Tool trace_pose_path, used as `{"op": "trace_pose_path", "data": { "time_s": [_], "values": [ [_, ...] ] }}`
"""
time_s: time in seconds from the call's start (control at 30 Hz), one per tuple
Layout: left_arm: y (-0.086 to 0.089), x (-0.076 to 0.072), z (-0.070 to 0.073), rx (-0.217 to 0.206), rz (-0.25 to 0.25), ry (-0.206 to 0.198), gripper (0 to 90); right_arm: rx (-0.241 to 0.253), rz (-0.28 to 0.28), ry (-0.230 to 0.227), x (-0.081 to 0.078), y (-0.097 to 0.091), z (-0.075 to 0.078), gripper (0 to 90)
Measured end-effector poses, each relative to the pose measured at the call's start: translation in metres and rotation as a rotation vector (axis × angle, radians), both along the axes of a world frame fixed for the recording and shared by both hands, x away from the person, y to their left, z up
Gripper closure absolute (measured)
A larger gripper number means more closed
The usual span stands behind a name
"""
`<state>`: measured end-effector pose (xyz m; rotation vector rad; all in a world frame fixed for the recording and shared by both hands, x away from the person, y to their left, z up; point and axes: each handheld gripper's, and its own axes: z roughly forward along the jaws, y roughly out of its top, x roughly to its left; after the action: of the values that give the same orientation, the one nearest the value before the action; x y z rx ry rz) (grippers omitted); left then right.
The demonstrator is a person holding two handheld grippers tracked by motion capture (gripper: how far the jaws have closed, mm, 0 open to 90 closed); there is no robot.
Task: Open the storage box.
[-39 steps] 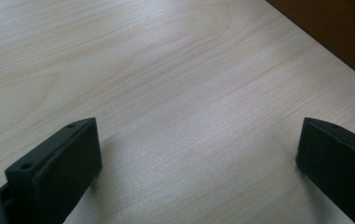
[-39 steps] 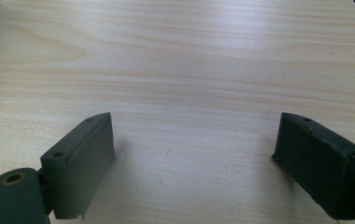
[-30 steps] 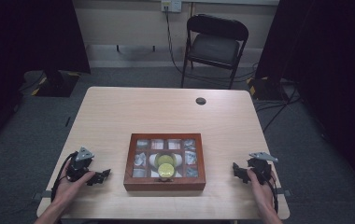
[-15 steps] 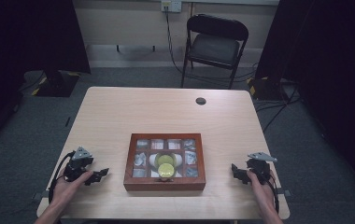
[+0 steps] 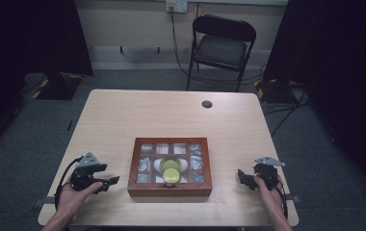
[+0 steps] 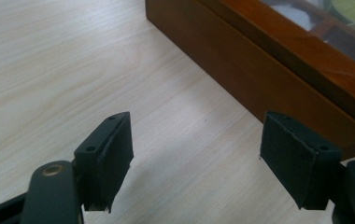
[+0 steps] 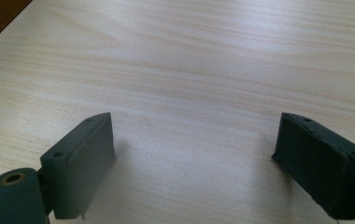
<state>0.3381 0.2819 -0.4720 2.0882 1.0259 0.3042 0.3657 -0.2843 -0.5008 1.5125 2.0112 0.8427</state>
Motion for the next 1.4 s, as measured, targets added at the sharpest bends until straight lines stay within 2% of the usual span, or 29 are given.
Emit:
{"op": "trace_pose_path", "data": {
  "time_s": [0.03, 0.2, 0.27, 0.5, 0.6, 0.73, 0.83, 0.93, 1.0, 1.1, 1.23, 1.3, 1.37, 1.4],
  "values": [
    [-0.002, -0.001, 0.001, -0.020, -0.007, 0.002, 27.1, 0.000, 0.017, 0.001, 0.000, 0.001, 0.000, 11.2],
    [-0.004, -0.003, 0.007, -0.026, -0.017, -0.017, 28.2, 0.000, 0.069, 0.001, 0.000, 0.004, 0.000, 11.2],
    [-0.007, -0.005, 0.011, -0.002, -0.025, -0.033, 28.6, 0.000, 0.082, 0.000, 0.000, 0.004, 0.000, 11.2],
    [-0.020, -0.011, 0.023, -0.044, -0.086, -0.073, 29.2, 0.001, 0.112, 0.001, 0.000, 0.005, 0.000, 11.2],
    [-0.024, -0.011, 0.026, -0.048, -0.110, -0.073, 29.2, 0.001, 0.123, 0.002, 0.000, 0.005, 0.000, 11.1],
    [-0.033, -0.011, 0.029, -0.069, -0.143, -0.047, 29.2, 0.003, 0.131, 0.004, 0.000, 0.005, 0.000, 11.1],
    [-0.043, -0.014, 0.035, -0.075, -0.175, -0.069, 29.4, 0.003, 0.136, 0.002, 0.000, 0.005, 0.000, 11.1],
    [-0.048, -0.014, 0.037, -0.085, -0.194, -0.070, 29.6, 0.002, 0.137, 0.002, 0.000, 0.005, 0.000, 11.1],
    [-0.052, -0.014, 0.039, -0.082, -0.215, -0.078, 29.8, 0.002, 0.137, 0.001, 0.000, 0.005, 0.000, 11.1],
    [-0.060, -0.011, 0.042, -0.067, -0.228, -0.058, 30.1, 0.001, 0.138, 0.001, 0.000, 0.005, 0.000, 11.1],
    [-0.075, -0.005, 0.046, -0.047, -0.266, -0.065, 30.0, 0.000, 0.140, 0.001, 0.000, 0.005, 0.000, 11.1],
    [-0.087, 0.001, 0.050, -0.056, -0.288, -0.073, 30.0, 0.002, 0.145, 0.000, 0.000, 0.006, 0.000, 11.1],
    [-0.091, 0.002, 0.052, -0.059, -0.292, -0.076, 30.0, 0.002, 0.147, 0.001, -0.001, 0.006, 0.000, 11.1],
    [-0.100, 0.006, 0.055, -0.054, -0.306, -0.076, 30.0, 0.001, 0.150, 0.000, -0.001, 0.006, 0.000, 11.1]
  ]
}}
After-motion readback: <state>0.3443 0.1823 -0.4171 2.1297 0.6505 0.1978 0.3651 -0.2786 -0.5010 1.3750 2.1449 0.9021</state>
